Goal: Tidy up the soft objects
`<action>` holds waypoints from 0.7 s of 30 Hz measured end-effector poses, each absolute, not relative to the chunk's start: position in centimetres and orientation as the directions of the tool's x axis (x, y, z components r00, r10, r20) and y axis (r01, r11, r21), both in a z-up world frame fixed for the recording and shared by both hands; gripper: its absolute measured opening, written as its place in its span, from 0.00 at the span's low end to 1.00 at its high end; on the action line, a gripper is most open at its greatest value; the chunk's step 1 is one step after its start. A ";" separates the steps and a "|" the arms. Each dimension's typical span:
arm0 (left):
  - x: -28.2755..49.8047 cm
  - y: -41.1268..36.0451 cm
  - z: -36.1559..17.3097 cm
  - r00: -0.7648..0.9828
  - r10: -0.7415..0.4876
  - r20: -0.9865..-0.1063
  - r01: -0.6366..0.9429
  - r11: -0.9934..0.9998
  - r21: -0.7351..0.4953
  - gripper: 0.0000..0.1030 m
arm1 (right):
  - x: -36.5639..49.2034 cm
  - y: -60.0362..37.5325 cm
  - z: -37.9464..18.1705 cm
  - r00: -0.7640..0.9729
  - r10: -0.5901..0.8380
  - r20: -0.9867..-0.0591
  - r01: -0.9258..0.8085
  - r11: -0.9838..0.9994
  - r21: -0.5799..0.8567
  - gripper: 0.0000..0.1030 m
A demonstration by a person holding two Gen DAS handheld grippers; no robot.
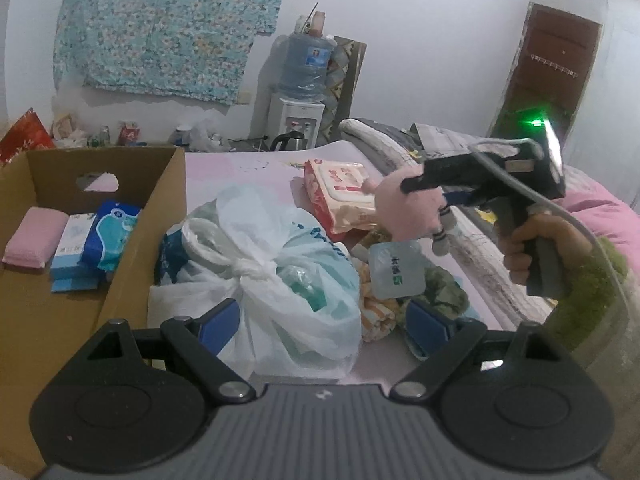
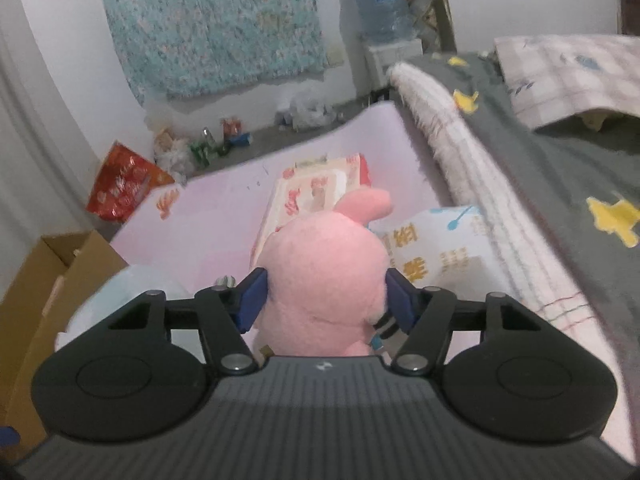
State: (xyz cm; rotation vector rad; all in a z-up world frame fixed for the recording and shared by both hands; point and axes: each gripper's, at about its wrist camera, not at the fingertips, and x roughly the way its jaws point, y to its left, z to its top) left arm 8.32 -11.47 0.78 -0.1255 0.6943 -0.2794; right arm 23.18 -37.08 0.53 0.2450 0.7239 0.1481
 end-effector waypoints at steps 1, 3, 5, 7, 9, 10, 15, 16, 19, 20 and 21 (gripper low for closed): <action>8.0 -11.3 0.9 0.732 -0.300 -0.611 0.215 0.954 -0.210 0.89 | 22.1 -37.3 1.4 0.755 0.233 -0.613 -0.063 0.956 0.286 0.60; 7.3 -11.1 1.2 0.733 -0.311 -0.605 0.229 0.950 -0.211 0.89 | 19.3 -37.8 3.3 0.778 0.266 -0.569 -0.094 0.945 0.314 0.61; 6.5 -11.0 1.5 0.727 -0.326 -0.604 0.250 0.945 -0.209 0.89 | 15.9 -38.4 5.3 0.792 0.304 -0.529 -0.126 0.930 0.346 0.61; 5.8 -10.8 1.5 0.711 -0.350 -0.610 0.272 0.937 -0.220 0.89 | 12.4 -38.9 6.8 0.796 0.342 -0.499 -0.156 0.913 0.378 0.61; 5.2 -10.7 1.3 0.686 -0.381 -0.620 0.297 0.924 -0.238 0.89 | 8.8 -39.5 7.3 0.787 0.383 -0.483 -0.179 0.892 0.415 0.62; 4.8 -10.7 1.2 0.673 -0.394 -0.626 0.310 0.919 -0.245 0.89 | 6.9 -39.7 7.1 0.774 0.412 -0.480 -0.190 0.875 0.446 0.62; 2.5 -12.4 -0.5 0.610 -0.429 -0.666 0.377 0.897 -0.232 0.89 | -0.1 -39.2 1.9 0.703 0.473 -0.531 -0.131 0.820 0.556 0.62; 2.2 -12.8 -1.0 0.598 -0.432 -0.676 0.388 0.893 -0.227 0.89 | -0.7 -38.9 0.6 0.697 0.449 -0.559 -0.103 0.834 0.542 0.62; 1.6 -13.6 -2.3 0.561 -0.429 -0.708 0.401 0.889 -0.222 0.89 | -1.4 -37.8 -2.0 0.676 0.335 -0.656 -0.021 0.899 0.438 0.62; 1.4 -13.6 -2.5 0.558 -0.427 -0.712 0.400 0.890 -0.221 0.89 | -1.3 -37.0 -2.3 0.679 0.285 -0.677 -0.010 0.925 0.380 0.62; 1.1 -13.5 -2.7 0.562 -0.420 -0.713 0.396 0.893 -0.214 0.88 | -1.3 -36.4 -2.4 0.683 0.241 -0.689 -0.009 0.946 0.323 0.62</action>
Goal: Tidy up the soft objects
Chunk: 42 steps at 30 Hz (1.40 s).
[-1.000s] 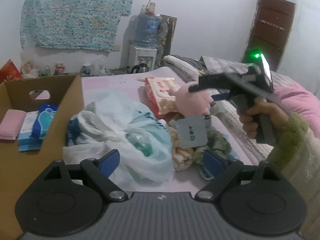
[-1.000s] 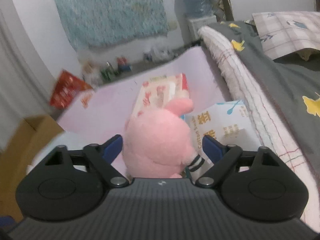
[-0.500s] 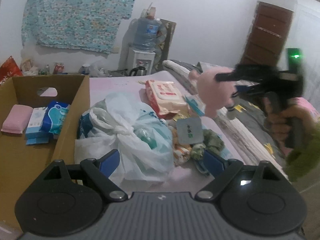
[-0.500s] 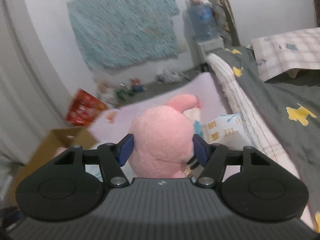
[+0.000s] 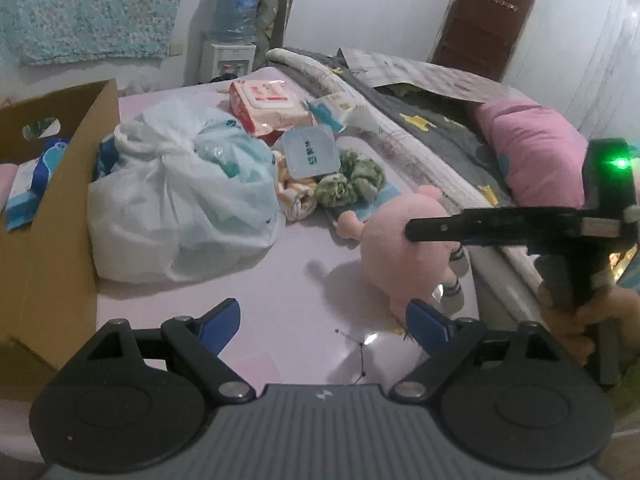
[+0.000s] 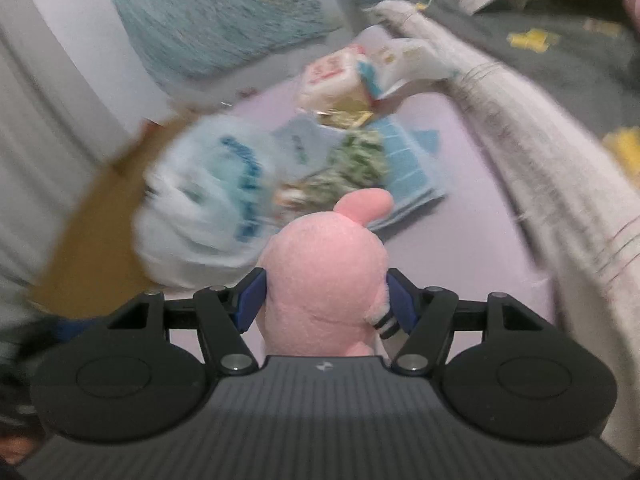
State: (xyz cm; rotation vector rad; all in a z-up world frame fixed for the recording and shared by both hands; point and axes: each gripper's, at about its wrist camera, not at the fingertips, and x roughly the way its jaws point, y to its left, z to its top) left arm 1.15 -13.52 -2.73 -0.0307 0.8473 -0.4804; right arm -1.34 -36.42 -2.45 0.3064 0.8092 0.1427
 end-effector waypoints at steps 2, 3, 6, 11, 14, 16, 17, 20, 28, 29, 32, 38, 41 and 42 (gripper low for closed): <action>0.8 -13.4 -3.1 0.568 -0.400 -0.719 0.392 0.900 -0.191 0.88 | -1.1 -34.6 -2.2 0.698 0.141 -0.702 -0.031 0.985 0.167 0.62; 0.6 -13.3 -3.3 0.570 -0.390 -0.723 0.386 0.904 -0.184 0.88 | -0.9 -33.9 -2.3 0.703 0.105 -0.703 -0.047 0.994 0.101 0.62; 0.4 -13.1 -4.2 0.569 -0.361 -0.739 0.371 0.915 -0.162 0.87 | 0.1 -31.2 -2.6 0.713 0.003 -0.702 -0.093 0.992 -0.091 0.64; -0.4 -12.2 -4.9 0.548 -0.356 -0.756 0.373 0.914 -0.160 0.87 | 0.1 -27.7 -3.2 0.735 -0.040 -0.677 -0.225 0.927 -0.299 0.66; -0.9 -11.4 -4.6 0.562 -0.347 -0.751 0.368 0.918 -0.149 0.87 | -0.7 -25.8 -3.3 0.749 -0.026 -0.662 -0.314 0.865 -0.391 0.68; -1.0 -10.8 -4.5 0.570 -0.340 -0.748 0.358 0.922 -0.146 0.87 | -1.5 -24.9 -3.2 0.754 -0.009 -0.657 -0.358 0.833 -0.422 0.71; -1.0 -10.5 -4.5 0.572 -0.340 -0.746 0.351 0.924 -0.152 0.87 | -1.9 -24.6 -3.2 0.754 0.004 -0.657 -0.382 0.817 -0.433 0.73; -0.9 -9.8 -4.3 0.577 -0.345 -0.740 0.333 0.927 -0.172 0.87 | -3.6 -23.6 -3.1 0.752 0.063 -0.656 -0.459 0.765 -0.452 0.79; -0.4 -9.1 -4.8 0.542 -0.405 -0.736 0.335 0.908 -0.252 0.85 | -6.6 -23.1 -2.6 0.667 0.317 -0.674 -0.621 0.737 -0.267 0.85; -0.3 -9.1 -4.9 0.537 -0.410 -0.737 0.335 0.906 -0.260 0.85 | -6.7 -23.4 -2.5 0.654 0.347 -0.672 -0.627 0.746 -0.224 0.85; 0.0 -9.0 -5.1 0.507 -0.454 -0.733 0.342 0.886 -0.312 0.84 | -7.1 -24.7 -2.0 0.617 0.431 -0.659 -0.630 0.772 -0.085 0.85; 1.2 -9.4 -6.2 0.429 -0.534 -0.728 0.340 0.843 -0.417 0.83 | -8.3 -27.9 -2.6 0.564 0.536 -0.629 -0.605 0.786 0.127 0.85; 1.6 -10.0 -6.5 0.426 -0.526 -0.736 0.344 0.847 -0.406 0.80 | -9.3 -29.3 -2.8 0.562 0.556 -0.612 -0.595 0.786 0.166 0.85; 1.8 -10.2 -6.7 0.423 -0.525 -0.739 0.342 0.847 -0.406 0.79 | -9.5 -30.0 -2.7 0.562 0.566 -0.603 -0.591 0.785 0.186 0.85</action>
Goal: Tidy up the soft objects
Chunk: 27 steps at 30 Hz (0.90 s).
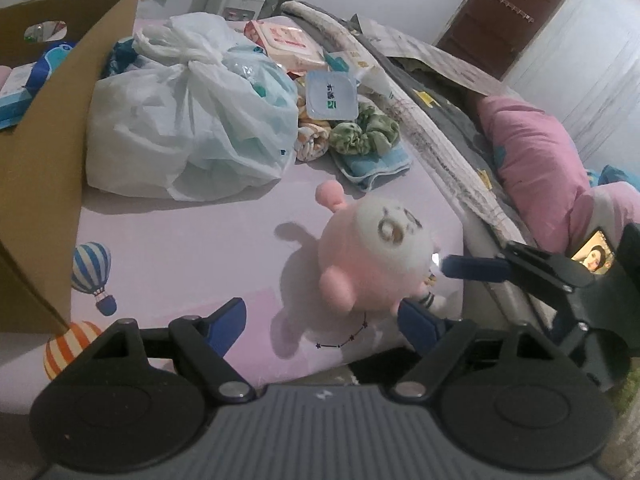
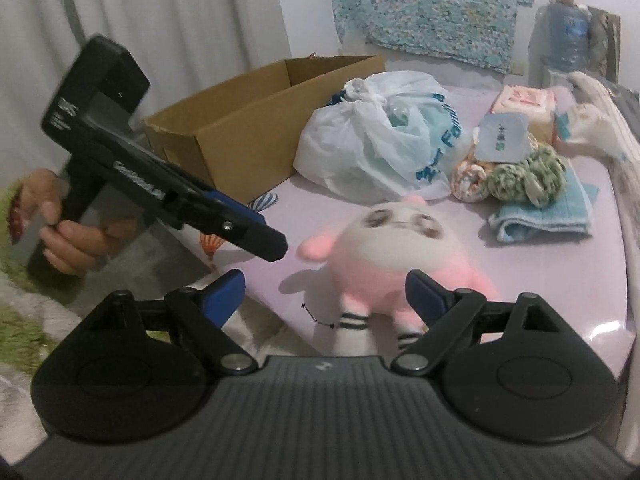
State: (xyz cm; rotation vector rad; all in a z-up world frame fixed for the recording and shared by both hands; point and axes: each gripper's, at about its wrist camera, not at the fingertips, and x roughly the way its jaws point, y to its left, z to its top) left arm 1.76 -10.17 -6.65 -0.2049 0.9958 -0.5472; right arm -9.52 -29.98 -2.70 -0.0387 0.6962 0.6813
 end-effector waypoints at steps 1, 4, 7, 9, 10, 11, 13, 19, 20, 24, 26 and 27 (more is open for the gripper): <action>1.9 -10.3 -6.8 0.419 -0.526 -0.740 0.341 0.847 -0.408 0.79 | -9.7 -30.5 -2.7 0.566 0.571 -0.595 -0.585 0.786 0.199 0.85; 2.3 -10.9 -7.2 0.403 -0.533 -0.744 0.349 0.841 -0.413 0.75 | -9.8 -32.4 -2.5 0.590 0.579 -0.562 -0.553 0.798 0.241 0.85; 2.7 -12.0 -8.1 0.369 -0.532 -0.762 0.360 0.838 -0.410 0.71 | -9.1 -34.5 -2.7 0.624 0.572 -0.532 -0.487 0.817 0.308 0.85; 2.8 -12.7 -8.6 0.351 -0.537 -0.768 0.368 0.833 -0.414 0.71 | -8.3 -35.7 -3.2 0.638 0.578 -0.508 -0.444 0.816 0.371 0.85; 2.8 -12.9 -8.7 0.345 -0.545 -0.764 0.374 0.827 -0.420 0.71 | -8.0 -36.1 -3.6 0.644 0.578 -0.501 -0.423 0.815 0.397 0.85; 2.9 -13.2 -8.8 0.342 -0.545 -0.765 0.380 0.825 -0.418 0.71 | -7.5 -36.3 -4.1 0.651 0.574 -0.497 -0.399 0.815 0.419 0.84; 2.9 -13.8 -9.0 0.345 -0.539 -0.768 0.392 0.827 -0.404 0.72 | -6.5 -36.5 -5.6 0.646 0.575 -0.502 -0.355 0.809 0.469 0.82; 2.8 -14.3 -8.6 0.366 -0.532 -0.763 0.413 0.828 -0.379 0.71 | -5.5 -36.8 -7.9 0.674 0.557 -0.484 -0.257 0.792 0.553 0.80; 2.6 -14.4 -8.5 0.368 -0.538 -0.759 0.423 0.823 -0.378 0.72 | -5.4 -36.7 -8.0 0.677 0.558 -0.480 -0.247 0.787 0.565 0.80; 2.6 -15.7 -8.6 0.336 -0.546 -0.767 0.467 0.804 -0.367 0.77 | -5.3 -36.9 -8.5 0.687 0.549 -0.475 -0.211 0.777 0.593 0.79; 2.6 -16.5 -8.7 0.328 -0.537 -0.777 0.487 0.801 -0.348 0.77 | -5.1 -36.7 -8.5 0.691 0.540 -0.481 -0.193 0.778 0.597 0.80; 2.7 -16.9 -8.7 0.331 -0.532 -0.780 0.493 0.802 -0.338 0.76 | -5.0 -36.7 -8.5 0.692 0.535 -0.485 -0.183 0.779 0.599 0.80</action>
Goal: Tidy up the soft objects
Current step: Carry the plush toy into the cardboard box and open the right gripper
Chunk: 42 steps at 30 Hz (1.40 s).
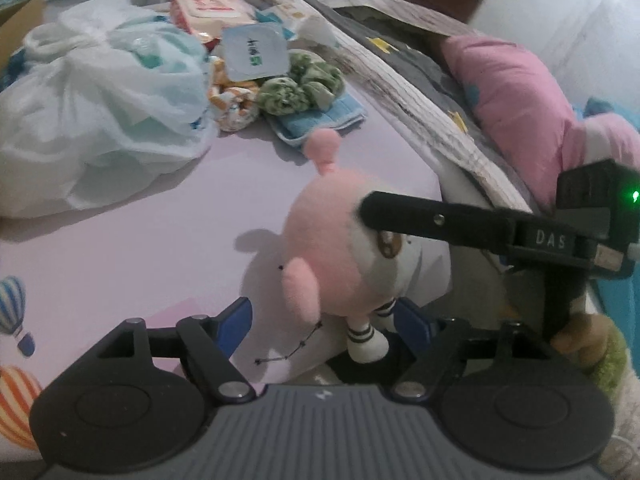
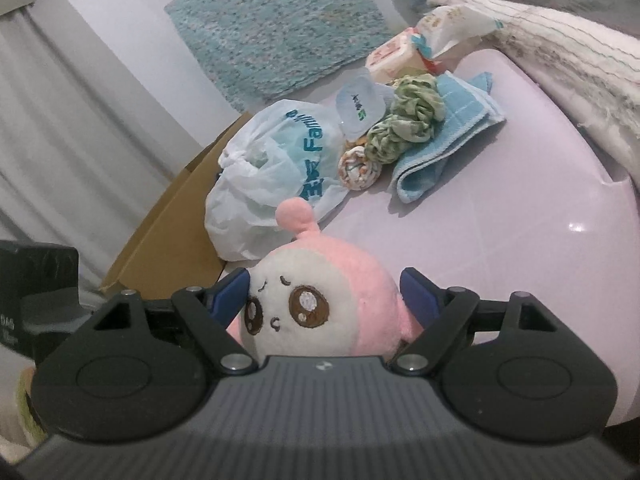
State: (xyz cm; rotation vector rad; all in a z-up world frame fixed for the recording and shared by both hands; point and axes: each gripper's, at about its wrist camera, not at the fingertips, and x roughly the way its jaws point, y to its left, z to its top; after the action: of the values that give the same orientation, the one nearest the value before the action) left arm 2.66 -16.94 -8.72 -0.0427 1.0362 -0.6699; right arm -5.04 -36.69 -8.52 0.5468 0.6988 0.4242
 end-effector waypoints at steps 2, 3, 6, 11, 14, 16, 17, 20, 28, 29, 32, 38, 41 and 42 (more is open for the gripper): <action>2.9 -17.5 -8.8 0.346 -0.515 -0.785 0.494 0.811 -0.314 0.74 | -4.9 -36.7 -8.5 0.693 0.528 -0.490 -0.167 0.780 0.604 0.80; 3.0 -17.8 -8.9 0.349 -0.513 -0.784 0.500 0.810 -0.307 0.73 | -4.8 -36.6 -8.5 0.694 0.524 -0.495 -0.158 0.781 0.605 0.80; 3.0 -18.5 -8.8 0.338 -0.549 -0.765 0.528 0.783 -0.329 0.61 | -4.8 -36.5 -8.3 0.698 0.520 -0.493 -0.141 0.775 0.617 0.78; 2.0 -18.6 -7.7 0.366 -0.538 -0.760 0.542 0.787 -0.296 0.61 | -5.3 -36.5 -7.2 0.698 0.522 -0.491 -0.129 0.765 0.631 0.76; 1.2 -17.6 -6.3 0.392 -0.548 -0.739 0.535 0.789 -0.302 0.61 | -5.6 -35.9 -6.0 0.698 0.533 -0.479 -0.145 0.760 0.634 0.75; 0.6 -16.7 -5.0 0.428 -0.549 -0.718 0.535 0.794 -0.288 0.61 | -5.7 -35.2 -4.6 0.703 0.540 -0.462 -0.175 0.761 0.624 0.75; 0.3 -16.1 -4.2 0.449 -0.546 -0.707 0.533 0.799 -0.278 0.61 | -5.6 -34.6 -3.7 0.705 0.547 -0.451 -0.196 0.762 0.618 0.75; -0.1 -13.9 -1.5 0.518 -0.527 -0.674 0.511 0.822 -0.251 0.61 | -4.6 -32.4 -1.1 0.703 0.579 -0.414 -0.268 0.754 0.600 0.75; 1.0 -3.5 5.6 0.679 -0.417 -0.605 0.355 0.907 -0.227 0.61 | 2.2 -21.5 6.4 0.621 0.700 -0.353 -0.483 0.696 0.531 0.76; 1.4 -1.8 6.3 0.690 -0.397 -0.605 0.327 0.917 -0.229 0.61 | 3.4 -19.6 7.2 0.602 0.716 -0.353 -0.508 0.685 0.522 0.76; 3.3 3.4 7.8 0.705 -0.333 -0.626 0.242 0.943 -0.229 0.62 | 7.7 -13.3 8.9 0.530 0.757 -0.383 -0.556 0.651 0.517 0.76; 9.7 12.2 6.9 0.665 -0.205 -0.718 0.065 0.974 -0.218 0.64 | 17.3 -1.5 7.8 0.371 0.782 -0.502 -0.535 0.621 0.573 0.76; 13.1 14.9 4.9 0.611 -0.162 -0.775 0.016 0.981 -0.192 0.64 | 21.4 2.6 5.2 0.308 0.762 -0.570 -0.450 0.644 0.619 0.75; 14.3 15.5 4.2 0.594 -0.148 -0.791 0.006 0.984 -0.180 0.64 | 22.4 3.4 4.2 0.293 0.754 -0.588 -0.410 0.655 0.635 0.75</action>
State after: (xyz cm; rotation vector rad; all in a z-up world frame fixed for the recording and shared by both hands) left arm 14.26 15.45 4.15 -0.1643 0.9315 -0.0904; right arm 22.44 3.37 4.22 0.4005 1.0016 0.8030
